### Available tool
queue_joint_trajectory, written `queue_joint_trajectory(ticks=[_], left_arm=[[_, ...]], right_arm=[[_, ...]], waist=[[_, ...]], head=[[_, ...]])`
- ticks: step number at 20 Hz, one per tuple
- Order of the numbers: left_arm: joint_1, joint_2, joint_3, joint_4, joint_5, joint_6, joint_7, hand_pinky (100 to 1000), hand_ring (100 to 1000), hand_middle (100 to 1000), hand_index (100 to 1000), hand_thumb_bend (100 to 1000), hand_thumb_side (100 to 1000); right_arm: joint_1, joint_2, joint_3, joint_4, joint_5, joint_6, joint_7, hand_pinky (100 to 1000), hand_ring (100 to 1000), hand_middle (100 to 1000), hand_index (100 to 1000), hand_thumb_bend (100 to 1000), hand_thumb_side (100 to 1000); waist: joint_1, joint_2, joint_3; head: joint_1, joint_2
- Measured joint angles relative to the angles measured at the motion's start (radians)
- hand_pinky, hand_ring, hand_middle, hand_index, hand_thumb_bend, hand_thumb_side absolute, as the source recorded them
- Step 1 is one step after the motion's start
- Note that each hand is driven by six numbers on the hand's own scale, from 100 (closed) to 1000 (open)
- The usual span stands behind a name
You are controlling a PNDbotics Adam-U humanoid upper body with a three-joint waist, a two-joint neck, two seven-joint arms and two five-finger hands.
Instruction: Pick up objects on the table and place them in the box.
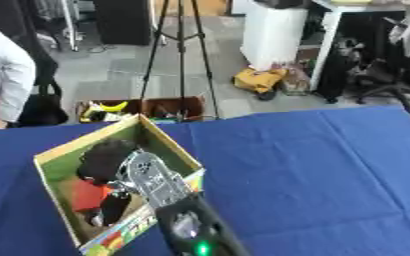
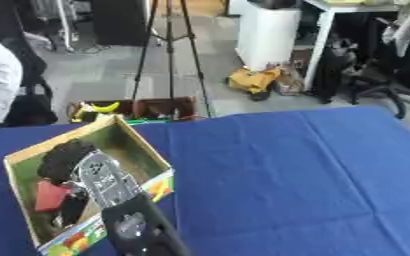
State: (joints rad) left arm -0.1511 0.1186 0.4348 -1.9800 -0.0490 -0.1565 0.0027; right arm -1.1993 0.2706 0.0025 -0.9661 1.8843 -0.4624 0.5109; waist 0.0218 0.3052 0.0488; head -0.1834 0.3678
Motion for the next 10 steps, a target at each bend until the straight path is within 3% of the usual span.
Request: queue_joint_trajectory(ticks=[6,10], left_arm=[[0.000,0.000,0.000,0.000,0.000,-0.001,-0.001,380,612,646,906,420,817],[0.000,0.000,0.000,0.000,0.000,-0.001,-0.001,380,612,646,906,421,818]], right_arm=[[0.003,0.005,-0.008,0.003,0.000,0.009,0.007,766,739,474,590,100,587],[0.004,0.005,-0.009,-0.008,-0.012,0.015,0.020,777,763,573,671,100,631]], waist=[[0.000,0.000,-0.002],[0.001,0.000,-0.004]], head=[[0.000,0.000],[-0.003,-0.001]])
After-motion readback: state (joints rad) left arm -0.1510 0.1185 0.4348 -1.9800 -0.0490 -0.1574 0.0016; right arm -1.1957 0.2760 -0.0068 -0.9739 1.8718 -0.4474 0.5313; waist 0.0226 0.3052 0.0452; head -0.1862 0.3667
